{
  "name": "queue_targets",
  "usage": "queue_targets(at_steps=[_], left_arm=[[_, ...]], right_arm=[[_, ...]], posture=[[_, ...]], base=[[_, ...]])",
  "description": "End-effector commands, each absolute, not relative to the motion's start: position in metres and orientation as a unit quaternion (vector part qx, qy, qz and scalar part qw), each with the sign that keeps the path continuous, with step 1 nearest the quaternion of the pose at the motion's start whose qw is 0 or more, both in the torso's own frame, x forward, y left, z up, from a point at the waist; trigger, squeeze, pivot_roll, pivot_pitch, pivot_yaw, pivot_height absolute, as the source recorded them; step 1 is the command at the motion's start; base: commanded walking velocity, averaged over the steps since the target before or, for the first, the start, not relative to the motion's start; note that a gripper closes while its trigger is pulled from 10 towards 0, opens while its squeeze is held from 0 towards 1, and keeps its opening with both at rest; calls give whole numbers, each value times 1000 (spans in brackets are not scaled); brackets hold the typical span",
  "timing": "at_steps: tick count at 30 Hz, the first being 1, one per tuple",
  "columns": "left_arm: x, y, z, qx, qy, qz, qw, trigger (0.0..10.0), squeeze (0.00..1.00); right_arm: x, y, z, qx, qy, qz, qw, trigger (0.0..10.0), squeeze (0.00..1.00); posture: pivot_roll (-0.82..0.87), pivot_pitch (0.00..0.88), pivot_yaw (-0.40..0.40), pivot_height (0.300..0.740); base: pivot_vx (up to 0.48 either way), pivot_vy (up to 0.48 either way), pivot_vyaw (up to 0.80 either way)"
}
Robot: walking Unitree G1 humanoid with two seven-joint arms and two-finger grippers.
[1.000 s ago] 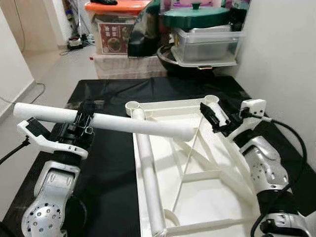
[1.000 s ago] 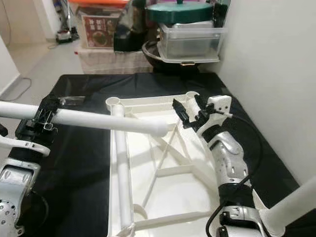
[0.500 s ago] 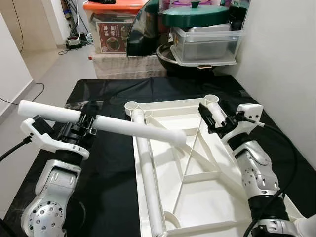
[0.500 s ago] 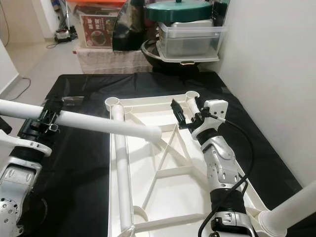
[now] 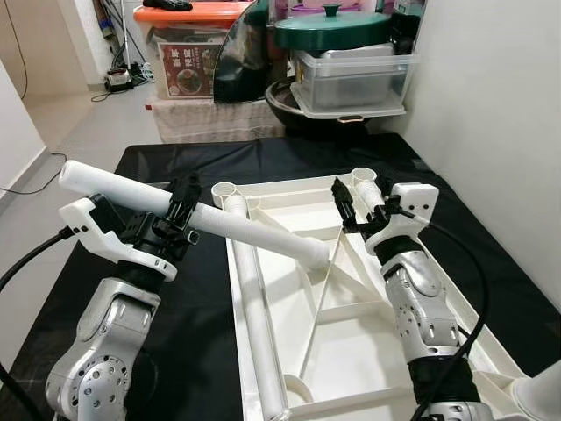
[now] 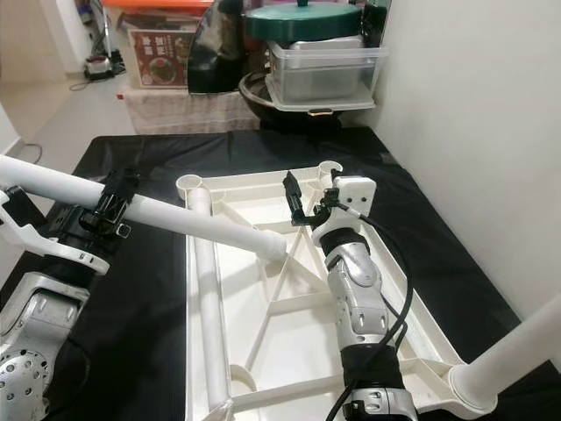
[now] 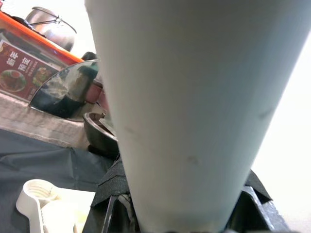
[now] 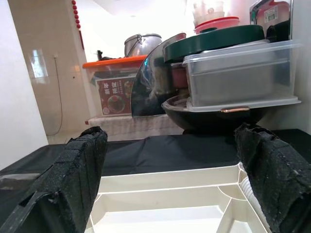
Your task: Building children table
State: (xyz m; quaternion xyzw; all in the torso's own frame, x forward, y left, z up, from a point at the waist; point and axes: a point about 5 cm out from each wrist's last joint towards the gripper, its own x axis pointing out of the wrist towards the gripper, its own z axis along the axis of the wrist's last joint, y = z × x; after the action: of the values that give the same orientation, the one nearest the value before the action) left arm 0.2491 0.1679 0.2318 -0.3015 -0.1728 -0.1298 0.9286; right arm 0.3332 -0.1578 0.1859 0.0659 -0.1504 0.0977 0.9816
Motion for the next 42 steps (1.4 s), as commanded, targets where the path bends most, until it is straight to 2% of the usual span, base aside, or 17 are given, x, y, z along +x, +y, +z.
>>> queue_targets(at_steps=[1,3,7,10,12,18,23,25,28,31,42], left_arm=[[250,176,232,-261,-177,-103,943,10000,0],[249,175,243,-266,-206,-113,935,10000,0],[249,175,246,-275,-216,-114,930,10000,0],[249,177,251,-310,-233,-108,916,10000,0],[248,183,259,-356,-255,-99,894,10000,0],[246,190,268,-414,-280,-93,861,10000,0],[240,200,282,-486,-323,-105,805,10000,0],[240,200,282,-486,-323,-105,805,10000,0],[237,203,289,-508,-341,-122,781,10000,0],[236,204,291,-520,-344,-130,771,10000,0],[236,201,284,-522,-316,-139,780,10000,0]], right_arm=[[332,-156,195,64,-175,95,978,10000,0],[332,-156,208,30,-217,94,971,10000,0],[331,-155,213,12,-231,93,968,10000,0],[329,-151,217,-11,-246,97,964,10000,0],[328,-147,217,-25,-251,103,962,10000,0],[327,-145,215,-43,-256,108,960,10000,0],[326,-148,215,-57,-272,100,955,10000,0],[326,-148,215,-57,-272,100,955,10000,0],[326,-151,216,-58,-280,95,954,10000,0],[326,-151,215,-63,-281,96,953,10000,0],[327,-157,222,-82,-288,101,949,10000,0]], posture=[[-23,0,0,740],[-25,0,1,740],[-25,0,1,740],[-26,0,-5,740],[-22,0,-11,740],[-25,0,-14,740],[-34,0,-18,740],[-34,0,-18,740],[-35,0,-22,740],[-38,0,-23,740],[-46,0,-26,740]], base=[[-240,0,0],[-274,0,0],[-279,0,0],[-282,0,0],[-270,0,0],[-274,0,0],[-269,0,0],[-266,0,0],[-175,0,0],[0,0,0],[-92,0,0]])
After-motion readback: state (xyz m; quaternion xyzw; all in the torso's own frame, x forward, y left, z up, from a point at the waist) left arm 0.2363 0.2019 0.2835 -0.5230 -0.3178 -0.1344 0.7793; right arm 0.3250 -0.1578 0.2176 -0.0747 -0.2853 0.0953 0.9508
